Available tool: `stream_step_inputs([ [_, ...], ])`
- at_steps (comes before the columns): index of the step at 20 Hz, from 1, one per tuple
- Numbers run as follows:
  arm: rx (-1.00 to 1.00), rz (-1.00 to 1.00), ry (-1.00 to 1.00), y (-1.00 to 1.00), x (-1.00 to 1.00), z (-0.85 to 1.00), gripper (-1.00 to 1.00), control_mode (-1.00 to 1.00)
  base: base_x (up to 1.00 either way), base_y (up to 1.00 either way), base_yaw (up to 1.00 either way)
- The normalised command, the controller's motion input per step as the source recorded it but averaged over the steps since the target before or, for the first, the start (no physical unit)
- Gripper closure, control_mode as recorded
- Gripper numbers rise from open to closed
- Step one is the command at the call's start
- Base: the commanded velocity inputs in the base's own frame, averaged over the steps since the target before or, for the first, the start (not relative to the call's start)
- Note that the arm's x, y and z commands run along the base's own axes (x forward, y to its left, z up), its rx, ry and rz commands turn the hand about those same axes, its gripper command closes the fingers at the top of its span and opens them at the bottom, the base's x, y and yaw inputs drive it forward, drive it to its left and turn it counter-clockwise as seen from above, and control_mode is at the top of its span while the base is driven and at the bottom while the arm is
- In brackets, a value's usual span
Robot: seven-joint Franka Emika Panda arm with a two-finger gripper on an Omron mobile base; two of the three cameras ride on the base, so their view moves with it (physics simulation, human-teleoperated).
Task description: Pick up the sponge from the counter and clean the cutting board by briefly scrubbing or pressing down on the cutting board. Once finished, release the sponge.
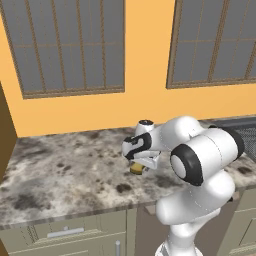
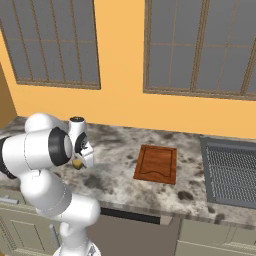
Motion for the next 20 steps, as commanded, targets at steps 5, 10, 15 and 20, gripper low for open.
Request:
stream_step_inputs([
  [5, 0.0, 0.0, 0.0, 0.01, 0.0, 0.13, -1.0, -1.0, 0.0, 0.0, 0.0],
  [10, 0.0, 0.0, 0.0, 0.0, 0.0, 0.02, -1.0, -1.0, 0.0, 0.0, 0.0],
  [15, 0.0, 0.0, 0.0, 0.0, 0.04, 0.0, -1.0, -1.0, 0.0, 0.0, 0.0],
  [20, 0.0, 0.0, 0.0, 0.01, 0.04, 0.0, 1.0, -1.0, 0.0, 0.0, 0.0],
])
